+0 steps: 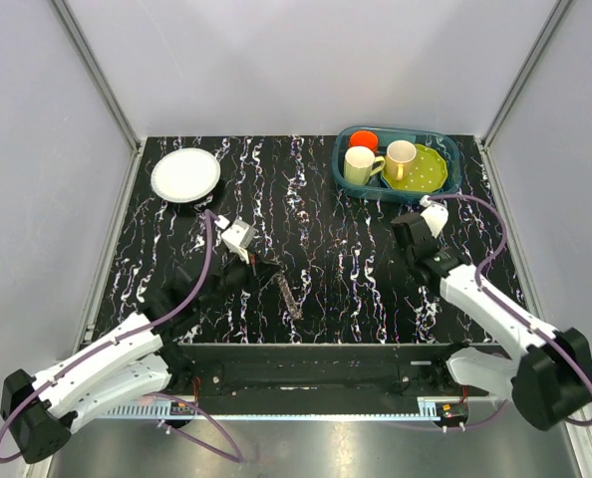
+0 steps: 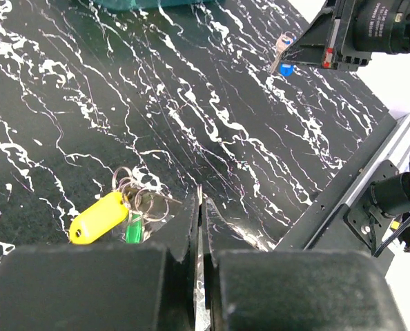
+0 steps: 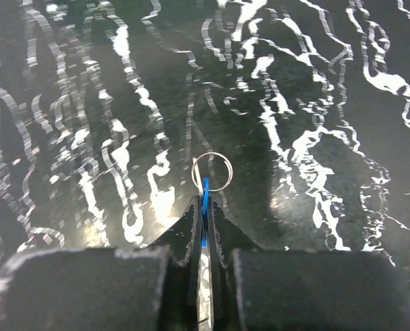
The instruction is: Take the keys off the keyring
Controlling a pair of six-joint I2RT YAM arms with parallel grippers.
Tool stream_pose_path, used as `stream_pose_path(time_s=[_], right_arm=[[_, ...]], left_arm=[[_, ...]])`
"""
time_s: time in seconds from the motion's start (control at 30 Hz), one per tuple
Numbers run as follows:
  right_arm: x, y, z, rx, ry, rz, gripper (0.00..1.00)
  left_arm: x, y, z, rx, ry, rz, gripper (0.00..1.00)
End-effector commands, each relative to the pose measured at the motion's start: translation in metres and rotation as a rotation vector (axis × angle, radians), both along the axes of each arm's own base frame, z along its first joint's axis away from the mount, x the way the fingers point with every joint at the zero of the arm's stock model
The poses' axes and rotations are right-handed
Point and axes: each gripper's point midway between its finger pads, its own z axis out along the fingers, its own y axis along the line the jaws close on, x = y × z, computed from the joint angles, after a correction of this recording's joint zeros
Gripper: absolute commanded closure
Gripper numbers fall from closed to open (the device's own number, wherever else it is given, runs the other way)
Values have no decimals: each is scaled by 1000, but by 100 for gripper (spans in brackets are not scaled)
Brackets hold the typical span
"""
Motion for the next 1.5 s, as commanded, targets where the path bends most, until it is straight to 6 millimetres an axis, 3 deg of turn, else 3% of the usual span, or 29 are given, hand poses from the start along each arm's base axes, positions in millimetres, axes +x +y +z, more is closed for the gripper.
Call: stream_pose_path(time_s=[0.0,0.17,0.33,0.37,0.4,0.5,0.53,0.6,0.63,0.73,0.8,0.93,0.97,1.07,1.13,1.23,1.27,1.33,1.4,1.47], right_arm=[[25,-35,2,-20,-19,-222,90],[32,-56,-28,-64,50,-337,100],[35,-75,-40,-142,83,-393,95],[35,-78,-40,-148,80,-404,89],[36,-81,-39,-155,76,-414,73],[38,-84,-31,-176,68,-409,60],[38,-83,-24,-169,58,-394,47],[36,-79,-17,-155,51,-359,33],[34,-76,-8,-133,30,-330,22],[28,-66,13,-71,-26,-256,5],[24,-61,31,-31,-82,-210,0],[16,-46,48,42,-137,-115,0],[14,-44,50,51,-144,-102,0],[8,-39,58,78,-155,-68,0],[3,-31,60,106,-142,-24,0],[-3,-18,56,147,-102,36,0],[-4,-15,57,157,-96,51,0],[-6,-9,57,181,-83,80,0],[-6,-7,58,187,-84,88,0],[-6,-5,60,195,-88,93,0]], left_arm=[[19,-8,39,-123,-62,60,100],[34,-19,29,-124,-20,62,100],[48,-30,28,-131,-1,70,100],[53,-32,24,-127,8,71,100],[57,-34,28,-134,4,71,100],[66,-43,31,-136,14,49,100],[69,-45,33,-133,9,45,100],[76,-49,43,-145,-5,30,100],[77,-51,48,-155,-16,23,100],[88,-52,58,-197,-35,12,100],[99,-46,58,-240,-2,18,100],[119,-35,14,-193,87,54,100],[118,-31,-11,-166,139,67,100],[107,-25,-46,-152,213,84,100],[103,-18,-55,-154,240,119,100],[98,2,-58,-103,236,195,100],[103,12,-46,-101,199,254,100],[98,25,-47,-44,204,297,100],[99,39,-29,-34,170,358,100],[94,53,-27,6,185,410,100]])
